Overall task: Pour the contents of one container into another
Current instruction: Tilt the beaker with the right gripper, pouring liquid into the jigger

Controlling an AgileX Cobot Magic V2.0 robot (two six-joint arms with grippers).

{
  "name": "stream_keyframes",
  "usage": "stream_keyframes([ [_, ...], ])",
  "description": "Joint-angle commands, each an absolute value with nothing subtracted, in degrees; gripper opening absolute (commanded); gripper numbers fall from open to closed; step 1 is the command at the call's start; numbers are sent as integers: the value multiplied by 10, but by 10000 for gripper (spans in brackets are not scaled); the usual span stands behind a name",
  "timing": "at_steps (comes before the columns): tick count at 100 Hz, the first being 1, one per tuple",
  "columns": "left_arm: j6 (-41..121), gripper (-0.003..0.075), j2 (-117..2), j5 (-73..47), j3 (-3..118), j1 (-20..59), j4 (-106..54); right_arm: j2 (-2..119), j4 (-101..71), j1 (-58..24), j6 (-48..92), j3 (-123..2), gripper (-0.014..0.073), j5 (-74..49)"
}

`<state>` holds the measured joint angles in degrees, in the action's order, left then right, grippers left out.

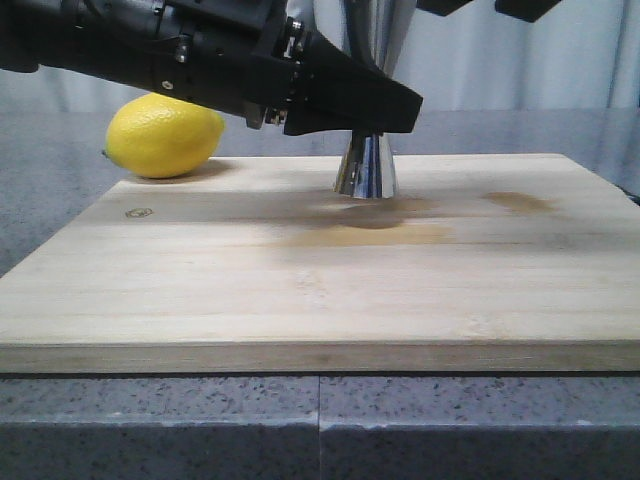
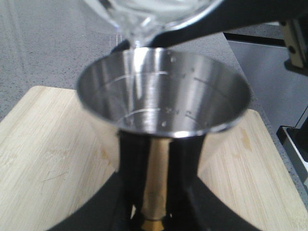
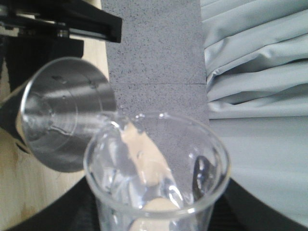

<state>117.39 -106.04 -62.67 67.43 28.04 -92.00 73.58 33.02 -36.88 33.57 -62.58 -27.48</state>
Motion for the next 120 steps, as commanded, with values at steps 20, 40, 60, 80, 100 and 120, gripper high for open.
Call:
stream_keyframes([
  [20, 1171, 122, -1035, -656, 691, 285, -958, 720, 375, -371, 340, -647, 248, -245],
  [40, 1171, 122, -1035, -656, 691, 285, -958, 720, 389, -371, 340, -647, 248, -245],
  [60, 1171, 122, -1035, -656, 691, 285, -958, 720, 391, -371, 354, -647, 248, -247],
  [80, 1171, 122, -1035, -656, 691, 285, -958, 720, 391, -371, 360, -647, 248, -252],
  [100, 1171, 122, -1035, -656, 691, 285, -958, 720, 396, -371, 366, -647, 248, -253],
  [120, 1171, 122, -1035, -656, 691, 285, -958, 720, 401, -371, 370, -647, 248, -253],
])
